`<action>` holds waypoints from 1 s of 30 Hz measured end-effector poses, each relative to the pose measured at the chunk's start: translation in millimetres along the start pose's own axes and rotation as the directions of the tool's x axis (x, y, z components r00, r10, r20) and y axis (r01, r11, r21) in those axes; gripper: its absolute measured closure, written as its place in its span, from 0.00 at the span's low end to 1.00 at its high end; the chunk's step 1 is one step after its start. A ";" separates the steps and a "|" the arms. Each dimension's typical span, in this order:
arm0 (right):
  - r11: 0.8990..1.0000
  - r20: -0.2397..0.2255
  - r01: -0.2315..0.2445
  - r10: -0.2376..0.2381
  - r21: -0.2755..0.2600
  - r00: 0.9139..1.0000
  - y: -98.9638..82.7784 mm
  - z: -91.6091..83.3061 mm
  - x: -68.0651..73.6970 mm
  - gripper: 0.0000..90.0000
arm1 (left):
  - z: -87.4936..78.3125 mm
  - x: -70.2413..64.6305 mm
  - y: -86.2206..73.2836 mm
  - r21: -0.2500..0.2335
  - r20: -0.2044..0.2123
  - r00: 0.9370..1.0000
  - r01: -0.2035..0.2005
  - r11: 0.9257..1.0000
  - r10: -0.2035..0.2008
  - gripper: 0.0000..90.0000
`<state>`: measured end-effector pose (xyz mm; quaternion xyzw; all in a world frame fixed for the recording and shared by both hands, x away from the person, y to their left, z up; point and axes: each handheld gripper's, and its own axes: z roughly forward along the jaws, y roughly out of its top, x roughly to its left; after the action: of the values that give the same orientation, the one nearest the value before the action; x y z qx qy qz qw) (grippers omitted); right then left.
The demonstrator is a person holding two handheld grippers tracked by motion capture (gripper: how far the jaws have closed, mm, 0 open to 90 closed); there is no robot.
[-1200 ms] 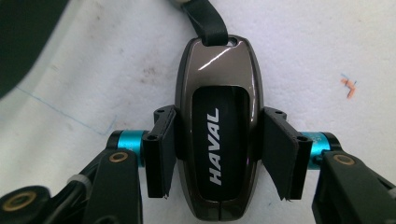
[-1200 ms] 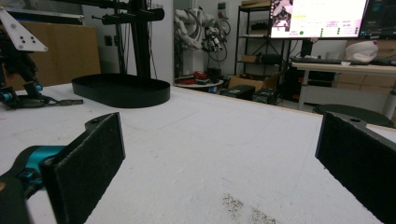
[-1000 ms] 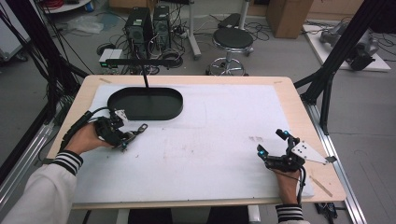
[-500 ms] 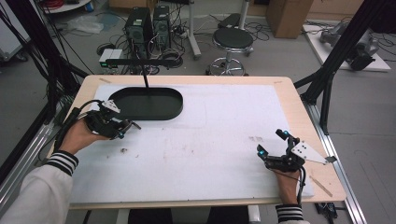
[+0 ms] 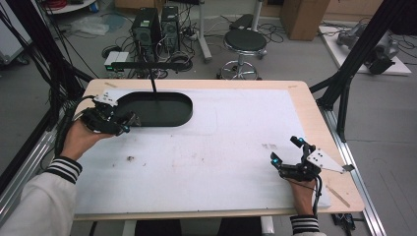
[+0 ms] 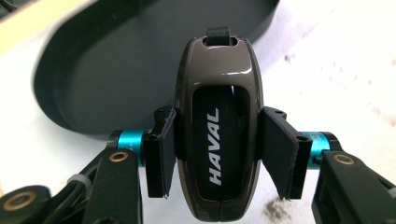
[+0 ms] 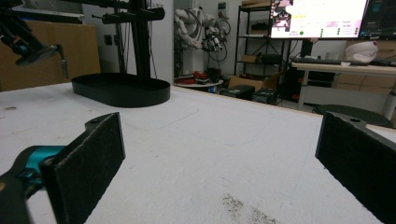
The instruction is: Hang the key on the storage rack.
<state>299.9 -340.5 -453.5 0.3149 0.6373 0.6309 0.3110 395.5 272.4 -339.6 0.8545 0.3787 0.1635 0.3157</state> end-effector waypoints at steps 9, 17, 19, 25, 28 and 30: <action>1.000 0.001 0.002 -0.002 0.001 1.000 0.0 -0.3 -0.2 0.00 | -20.5 10.1 16.6 -0.068 -0.029 0.999 0.032 0.997 -0.034 0.54; 1.000 -0.002 -0.001 0.001 -0.001 1.000 -0.1 -0.3 -0.3 0.00 | -40.5 24.5 33.6 -0.121 -0.089 0.994 0.056 0.991 -0.067 0.54; 1.000 -0.001 0.000 0.000 0.000 1.000 -0.1 -0.4 -0.3 0.00 | -45.2 29.8 37.5 -0.139 -0.102 0.991 0.075 0.987 -0.090 0.54; 1.000 -0.001 0.009 -0.009 -0.008 1.000 -0.2 -0.6 -0.7 0.00 | -52.0 40.5 44.4 -0.173 -0.121 0.985 0.103 0.979 -0.125 0.54; 1.000 -0.002 0.004 -0.004 -0.008 1.000 -0.2 -0.8 -0.4 0.00 | -54.0 45.3 49.0 -0.184 -0.132 0.982 0.112 0.977 -0.137 0.54; 1.000 -0.003 -0.002 0.002 -0.005 1.000 -0.2 -1.0 -0.2 0.00 | -55.7 48.7 52.7 -0.191 -0.145 0.979 0.115 0.975 -0.144 0.54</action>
<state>299.2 -341.2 -453.7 0.3139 0.6358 0.6333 0.3102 427.4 305.0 -261.1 0.7799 0.4412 0.2437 0.3712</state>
